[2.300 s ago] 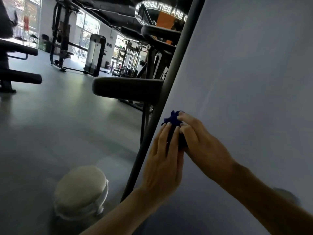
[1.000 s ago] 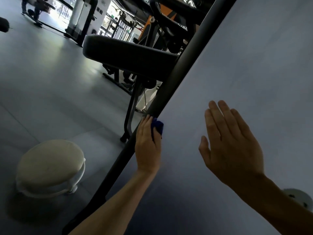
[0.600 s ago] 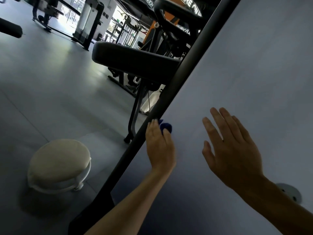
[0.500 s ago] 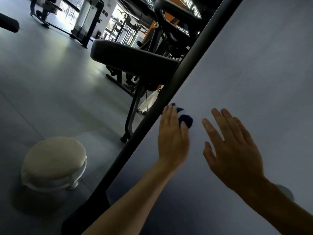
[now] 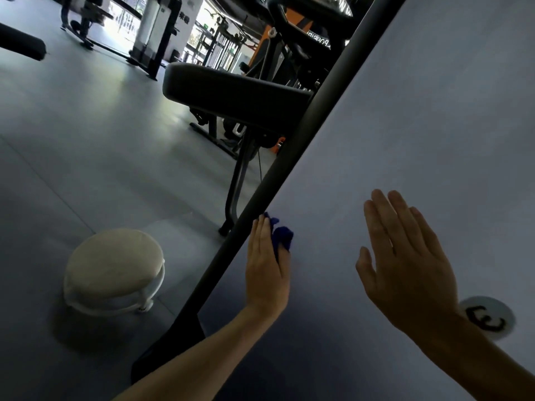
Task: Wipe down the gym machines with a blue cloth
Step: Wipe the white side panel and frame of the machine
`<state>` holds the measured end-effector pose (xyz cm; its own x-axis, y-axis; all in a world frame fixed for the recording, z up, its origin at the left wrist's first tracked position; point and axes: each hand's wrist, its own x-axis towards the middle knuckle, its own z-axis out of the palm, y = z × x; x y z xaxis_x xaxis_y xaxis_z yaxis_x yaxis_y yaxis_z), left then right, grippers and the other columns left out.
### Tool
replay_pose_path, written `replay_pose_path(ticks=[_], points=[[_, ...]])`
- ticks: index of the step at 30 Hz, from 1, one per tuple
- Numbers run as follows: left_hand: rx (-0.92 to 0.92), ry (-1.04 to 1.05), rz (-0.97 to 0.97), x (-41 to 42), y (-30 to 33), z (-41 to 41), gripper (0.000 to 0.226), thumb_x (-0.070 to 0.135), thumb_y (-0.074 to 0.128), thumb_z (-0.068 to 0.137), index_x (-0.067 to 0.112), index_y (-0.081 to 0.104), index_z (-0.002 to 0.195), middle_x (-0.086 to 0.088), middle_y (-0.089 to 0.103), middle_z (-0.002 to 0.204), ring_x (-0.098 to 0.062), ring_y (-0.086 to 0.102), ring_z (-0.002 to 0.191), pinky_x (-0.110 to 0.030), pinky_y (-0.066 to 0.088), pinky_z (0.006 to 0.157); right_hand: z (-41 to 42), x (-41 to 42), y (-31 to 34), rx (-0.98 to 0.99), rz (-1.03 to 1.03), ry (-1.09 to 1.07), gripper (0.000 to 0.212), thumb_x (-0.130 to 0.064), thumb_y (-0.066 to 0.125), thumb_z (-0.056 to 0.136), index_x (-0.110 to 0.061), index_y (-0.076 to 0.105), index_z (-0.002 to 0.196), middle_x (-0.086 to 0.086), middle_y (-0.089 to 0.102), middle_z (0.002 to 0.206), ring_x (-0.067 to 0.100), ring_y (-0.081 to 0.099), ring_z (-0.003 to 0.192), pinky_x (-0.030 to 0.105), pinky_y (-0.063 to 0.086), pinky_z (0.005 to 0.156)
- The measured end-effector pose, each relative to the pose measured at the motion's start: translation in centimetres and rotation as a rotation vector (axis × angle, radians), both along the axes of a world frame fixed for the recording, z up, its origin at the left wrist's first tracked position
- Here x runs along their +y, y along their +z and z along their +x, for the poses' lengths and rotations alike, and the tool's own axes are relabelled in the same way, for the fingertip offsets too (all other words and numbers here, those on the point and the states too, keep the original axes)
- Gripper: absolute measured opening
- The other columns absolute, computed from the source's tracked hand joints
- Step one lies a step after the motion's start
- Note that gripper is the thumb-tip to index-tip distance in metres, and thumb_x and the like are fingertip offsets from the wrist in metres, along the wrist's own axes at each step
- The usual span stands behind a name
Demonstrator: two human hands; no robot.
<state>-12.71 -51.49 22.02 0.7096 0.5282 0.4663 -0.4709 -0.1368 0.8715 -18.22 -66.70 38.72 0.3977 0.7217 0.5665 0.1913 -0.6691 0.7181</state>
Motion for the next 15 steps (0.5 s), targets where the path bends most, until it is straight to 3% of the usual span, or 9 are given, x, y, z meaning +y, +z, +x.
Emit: replay_pose_path(ticks=[5,10,12,15], points=[[0.145,-0.070,-0.025,1.1,5.9,-0.9,0.057,0.027,0.037,0.113,0.017,0.016,0.166,0.006,0.015,0.173,-0.005,0.009,0.158,-0.017,0.005,0.123,-0.7,-1.3,1.1,0.012,-0.029,0.007,0.063,-0.027,0.048,0.099,-0.002,0.038,0.156,0.018,0.026,0.166,0.032,0.023,0.155,0.049,0.025,0.125],[-0.093,0.014,0.223,1.9,16.6,0.7,0.056,0.023,0.041,0.112,0.012,0.024,0.164,-0.001,0.023,0.171,-0.011,0.013,0.159,-0.014,0.003,0.121,-0.6,-1.6,4.1,-0.021,0.045,0.017,0.064,-0.028,0.046,0.100,0.001,0.036,0.155,0.019,0.026,0.166,0.032,0.022,0.156,0.051,0.024,0.125],[-0.198,0.083,0.293,1.2,16.2,0.6,0.056,0.024,0.043,0.111,0.009,0.028,0.162,-0.003,0.028,0.170,-0.013,0.017,0.158,-0.012,0.004,0.122,-0.7,-2.0,4.3,-0.023,0.062,0.013,0.065,-0.028,0.044,0.100,0.001,0.033,0.156,0.019,0.024,0.167,0.032,0.020,0.156,0.051,0.024,0.125],[-0.197,0.081,0.294,-0.7,9.2,-1.0,0.059,0.035,0.038,0.110,0.010,0.029,0.162,0.002,0.027,0.169,-0.008,0.017,0.158,-0.019,0.014,0.127,-1.2,-3.2,2.5,0.010,0.084,0.004,0.067,-0.028,0.045,0.099,0.001,0.029,0.158,0.018,0.020,0.168,0.032,0.016,0.157,0.052,0.025,0.124]])
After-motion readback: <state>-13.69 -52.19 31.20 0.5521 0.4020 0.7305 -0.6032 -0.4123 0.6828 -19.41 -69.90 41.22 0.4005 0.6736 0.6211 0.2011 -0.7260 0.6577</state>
